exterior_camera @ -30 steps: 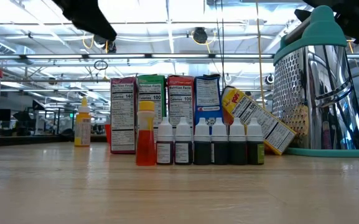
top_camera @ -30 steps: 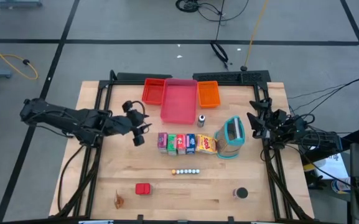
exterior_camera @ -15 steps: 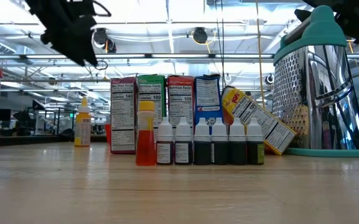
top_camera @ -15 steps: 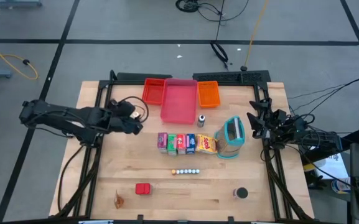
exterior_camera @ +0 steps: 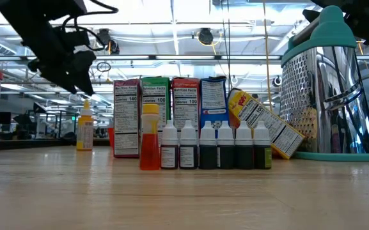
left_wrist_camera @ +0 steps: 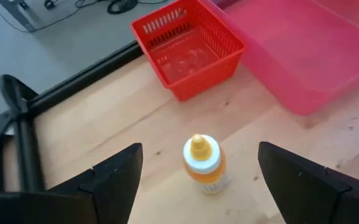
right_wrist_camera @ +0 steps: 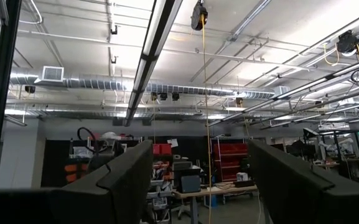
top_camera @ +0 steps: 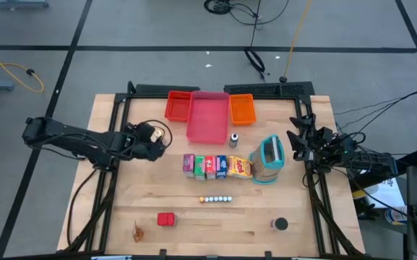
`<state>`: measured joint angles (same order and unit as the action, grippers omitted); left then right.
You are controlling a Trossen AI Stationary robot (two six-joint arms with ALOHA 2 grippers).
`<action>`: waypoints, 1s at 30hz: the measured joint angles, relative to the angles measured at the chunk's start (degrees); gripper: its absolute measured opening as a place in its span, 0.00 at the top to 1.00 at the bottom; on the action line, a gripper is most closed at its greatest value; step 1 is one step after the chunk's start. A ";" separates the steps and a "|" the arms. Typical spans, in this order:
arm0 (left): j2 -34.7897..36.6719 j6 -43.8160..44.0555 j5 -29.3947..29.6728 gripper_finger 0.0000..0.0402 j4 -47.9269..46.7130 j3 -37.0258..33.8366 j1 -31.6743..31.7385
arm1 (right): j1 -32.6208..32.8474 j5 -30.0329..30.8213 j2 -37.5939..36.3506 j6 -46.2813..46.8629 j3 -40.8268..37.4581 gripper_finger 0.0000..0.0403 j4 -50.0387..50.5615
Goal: Pick & Place Kitchen Items
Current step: Put the large yellow food coloring bottle into the red bin
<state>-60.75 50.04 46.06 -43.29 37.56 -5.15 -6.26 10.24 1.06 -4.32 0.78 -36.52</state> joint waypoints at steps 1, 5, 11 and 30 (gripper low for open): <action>0.00 -0.13 0.17 0.20 1.80 -1.01 0.01 | 0.00 0.00 0.00 0.00 0.00 0.37 0.01; 0.00 0.32 0.36 0.20 5.42 -4.91 0.44 | 0.00 0.00 0.00 0.00 0.00 0.37 0.01; 0.00 1.15 0.69 0.20 10.24 -9.39 2.33 | 0.00 0.00 0.00 0.00 0.00 0.37 -0.04; 0.00 -8.41 0.23 0.21 31.62 -18.36 7.55 | -0.02 0.00 -0.02 0.00 0.00 0.37 -0.01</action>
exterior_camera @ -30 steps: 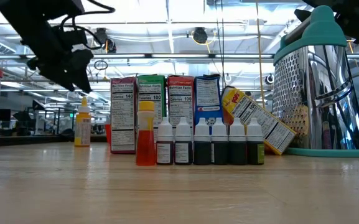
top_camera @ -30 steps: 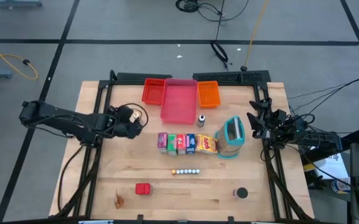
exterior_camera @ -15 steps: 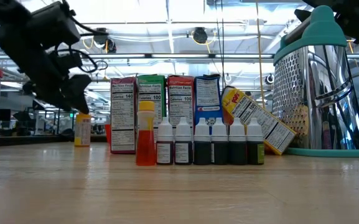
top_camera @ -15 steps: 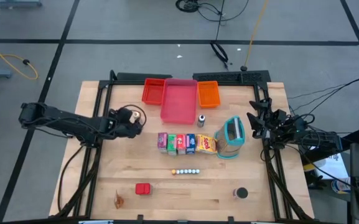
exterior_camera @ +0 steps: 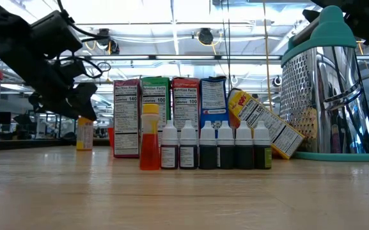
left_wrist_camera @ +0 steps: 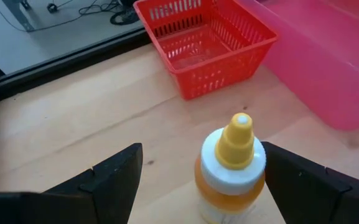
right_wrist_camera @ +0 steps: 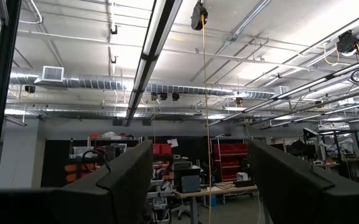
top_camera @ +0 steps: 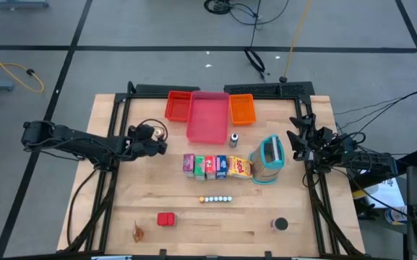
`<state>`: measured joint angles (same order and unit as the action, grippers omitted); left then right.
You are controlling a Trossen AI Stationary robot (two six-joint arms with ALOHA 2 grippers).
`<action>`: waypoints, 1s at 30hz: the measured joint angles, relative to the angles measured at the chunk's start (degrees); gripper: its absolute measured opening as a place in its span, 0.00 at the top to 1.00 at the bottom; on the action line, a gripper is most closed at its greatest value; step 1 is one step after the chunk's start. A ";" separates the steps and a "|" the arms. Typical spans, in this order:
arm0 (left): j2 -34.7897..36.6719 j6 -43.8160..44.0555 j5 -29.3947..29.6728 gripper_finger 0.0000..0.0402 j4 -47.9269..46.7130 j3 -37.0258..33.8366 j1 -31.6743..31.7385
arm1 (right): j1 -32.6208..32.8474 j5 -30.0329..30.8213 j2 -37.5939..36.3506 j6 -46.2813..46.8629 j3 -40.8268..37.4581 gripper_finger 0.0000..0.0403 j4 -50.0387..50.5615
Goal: Pick & Place Kitchen Items
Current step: Put the large yellow food coloring bottle into the red bin
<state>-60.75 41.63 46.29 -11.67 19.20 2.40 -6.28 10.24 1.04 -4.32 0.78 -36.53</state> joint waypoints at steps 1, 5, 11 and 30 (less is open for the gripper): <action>0.00 -0.21 -0.30 0.22 0.01 0.00 0.15 | 0.02 0.00 0.02 0.00 0.00 0.37 0.05; 0.00 -0.65 -2.62 0.32 0.01 0.00 0.61 | 0.02 0.00 0.02 0.00 0.00 0.37 0.38; 0.00 -1.25 -4.32 0.58 0.01 0.00 0.91 | 0.00 0.00 0.02 0.00 0.00 0.37 1.47; 0.00 -9.24 -7.46 0.70 7.12 3.37 1.67 | 0.02 0.15 0.02 0.42 0.00 0.37 1.63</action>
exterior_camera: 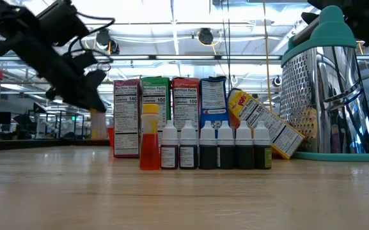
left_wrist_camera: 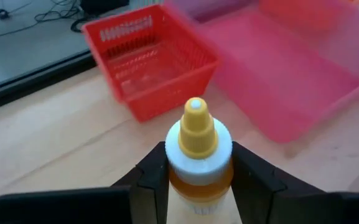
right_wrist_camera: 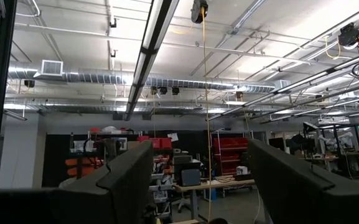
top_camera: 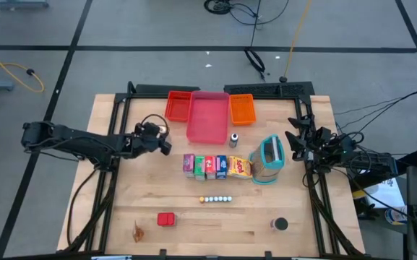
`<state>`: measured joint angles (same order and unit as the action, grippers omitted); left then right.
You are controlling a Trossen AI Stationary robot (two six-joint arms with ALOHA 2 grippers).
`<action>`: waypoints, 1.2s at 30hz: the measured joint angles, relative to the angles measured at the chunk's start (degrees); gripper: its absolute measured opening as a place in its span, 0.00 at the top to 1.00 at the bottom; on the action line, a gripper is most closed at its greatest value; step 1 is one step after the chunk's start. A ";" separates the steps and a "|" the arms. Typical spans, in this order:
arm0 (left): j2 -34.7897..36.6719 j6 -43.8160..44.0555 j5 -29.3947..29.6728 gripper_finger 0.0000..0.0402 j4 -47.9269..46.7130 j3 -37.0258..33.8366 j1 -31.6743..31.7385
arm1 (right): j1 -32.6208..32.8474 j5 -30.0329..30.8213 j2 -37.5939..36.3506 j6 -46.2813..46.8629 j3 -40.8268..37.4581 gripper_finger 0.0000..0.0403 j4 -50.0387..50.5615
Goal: Pick & Place Kitchen Items
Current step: Put the large yellow food coloring bottle into the red bin
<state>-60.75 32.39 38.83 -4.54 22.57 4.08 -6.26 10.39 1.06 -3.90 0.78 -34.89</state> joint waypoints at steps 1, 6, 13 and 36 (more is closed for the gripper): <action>0.00 -0.89 -0.30 0.70 -0.33 1.13 0.32 | -0.01 0.00 0.00 0.00 0.00 0.37 0.00; 0.00 -7.50 -0.22 0.70 -1.57 7.13 3.90 | -0.02 0.00 0.00 0.00 0.00 0.37 0.00; 0.00 -14.40 -6.45 0.70 -2.01 13.15 14.78 | -0.01 0.00 0.00 0.00 0.00 0.37 0.00; -21.37 -27.42 -24.11 0.70 7.68 23.96 37.00 | -0.02 0.02 -0.01 0.21 0.00 0.37 0.01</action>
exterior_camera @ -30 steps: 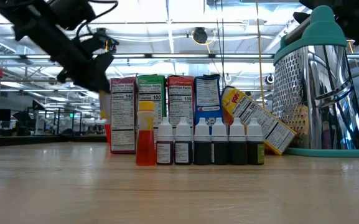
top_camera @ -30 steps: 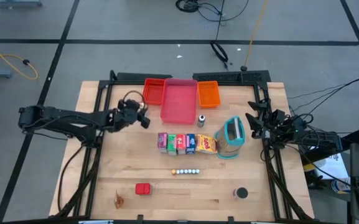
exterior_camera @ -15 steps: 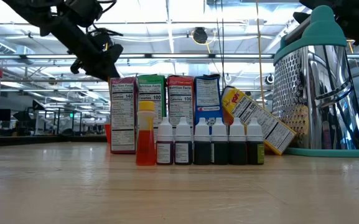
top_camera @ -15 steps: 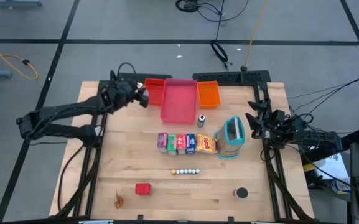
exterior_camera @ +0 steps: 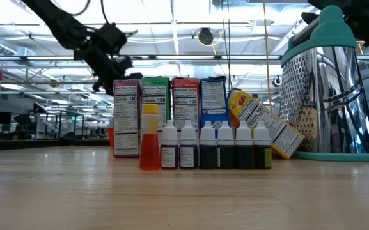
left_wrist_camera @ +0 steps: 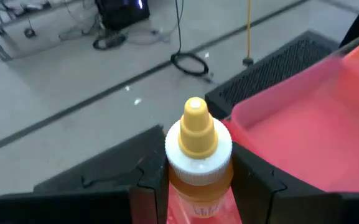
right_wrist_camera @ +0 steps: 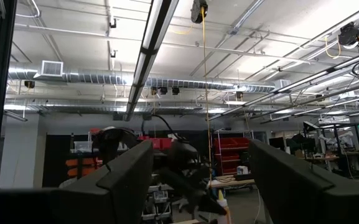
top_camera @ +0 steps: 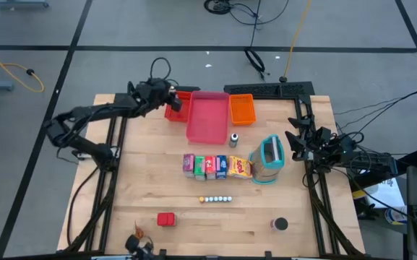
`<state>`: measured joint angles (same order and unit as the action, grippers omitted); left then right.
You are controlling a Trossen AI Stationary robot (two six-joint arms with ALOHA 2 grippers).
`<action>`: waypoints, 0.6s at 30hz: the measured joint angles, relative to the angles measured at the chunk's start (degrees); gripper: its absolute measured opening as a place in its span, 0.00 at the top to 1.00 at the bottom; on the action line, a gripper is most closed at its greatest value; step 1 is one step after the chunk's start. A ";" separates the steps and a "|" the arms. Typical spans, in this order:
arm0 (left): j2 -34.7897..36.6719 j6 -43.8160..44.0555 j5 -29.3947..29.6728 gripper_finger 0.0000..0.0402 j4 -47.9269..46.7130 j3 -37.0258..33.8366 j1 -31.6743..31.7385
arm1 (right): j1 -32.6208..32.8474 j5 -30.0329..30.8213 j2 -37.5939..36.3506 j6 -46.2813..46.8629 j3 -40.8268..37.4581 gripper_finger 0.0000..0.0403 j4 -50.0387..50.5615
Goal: Pick & Place Kitchen Items
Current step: Put the large yellow food coloring bottle into the red bin
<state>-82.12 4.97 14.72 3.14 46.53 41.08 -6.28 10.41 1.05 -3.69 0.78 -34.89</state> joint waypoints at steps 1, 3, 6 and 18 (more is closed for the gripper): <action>-1.26 0.00 -0.21 0.70 0.03 0.40 0.69 | 0.00 0.00 -0.01 -0.02 0.00 0.37 0.02; -3.28 0.00 -1.58 0.70 0.26 1.56 1.95 | 0.02 0.02 -0.02 -0.02 0.00 0.37 -0.01; -5.79 -0.12 -3.90 0.70 1.09 3.16 3.47 | 0.01 0.00 -0.02 -0.05 0.00 0.37 0.02; -10.62 -1.76 -4.36 0.70 3.03 3.99 6.69 | 0.01 0.02 -0.01 -0.19 0.00 0.37 1.13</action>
<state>-92.74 3.21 10.36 6.17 50.52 47.77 -6.27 10.44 1.05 -3.88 0.78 -33.76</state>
